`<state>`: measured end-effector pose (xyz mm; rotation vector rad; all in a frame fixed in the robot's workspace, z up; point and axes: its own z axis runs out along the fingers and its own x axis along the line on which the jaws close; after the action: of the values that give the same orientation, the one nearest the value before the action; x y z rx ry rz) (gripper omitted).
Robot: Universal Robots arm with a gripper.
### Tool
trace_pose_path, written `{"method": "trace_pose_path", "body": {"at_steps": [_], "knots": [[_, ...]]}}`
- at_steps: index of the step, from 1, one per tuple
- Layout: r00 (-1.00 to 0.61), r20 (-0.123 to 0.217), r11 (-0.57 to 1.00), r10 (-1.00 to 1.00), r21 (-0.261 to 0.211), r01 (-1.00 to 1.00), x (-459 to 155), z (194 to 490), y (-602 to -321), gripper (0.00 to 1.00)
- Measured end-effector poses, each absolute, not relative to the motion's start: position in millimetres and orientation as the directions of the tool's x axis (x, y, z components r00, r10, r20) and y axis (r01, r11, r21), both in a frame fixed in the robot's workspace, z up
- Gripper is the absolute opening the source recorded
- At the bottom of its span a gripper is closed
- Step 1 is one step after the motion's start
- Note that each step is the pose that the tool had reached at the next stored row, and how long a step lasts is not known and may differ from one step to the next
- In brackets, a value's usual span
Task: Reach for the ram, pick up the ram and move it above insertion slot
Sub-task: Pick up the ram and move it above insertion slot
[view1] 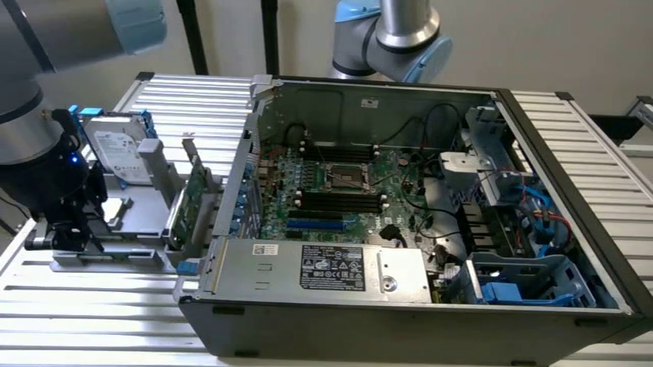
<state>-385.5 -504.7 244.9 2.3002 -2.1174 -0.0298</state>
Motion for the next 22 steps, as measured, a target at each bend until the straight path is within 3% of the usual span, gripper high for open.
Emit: {"method": "trace_pose_path", "body": {"at_steps": [22], "knots": [[0.06,-0.004,-0.06,-0.998,0.025,-0.998,-386.6,205.1,-499.0,0.36]]}}
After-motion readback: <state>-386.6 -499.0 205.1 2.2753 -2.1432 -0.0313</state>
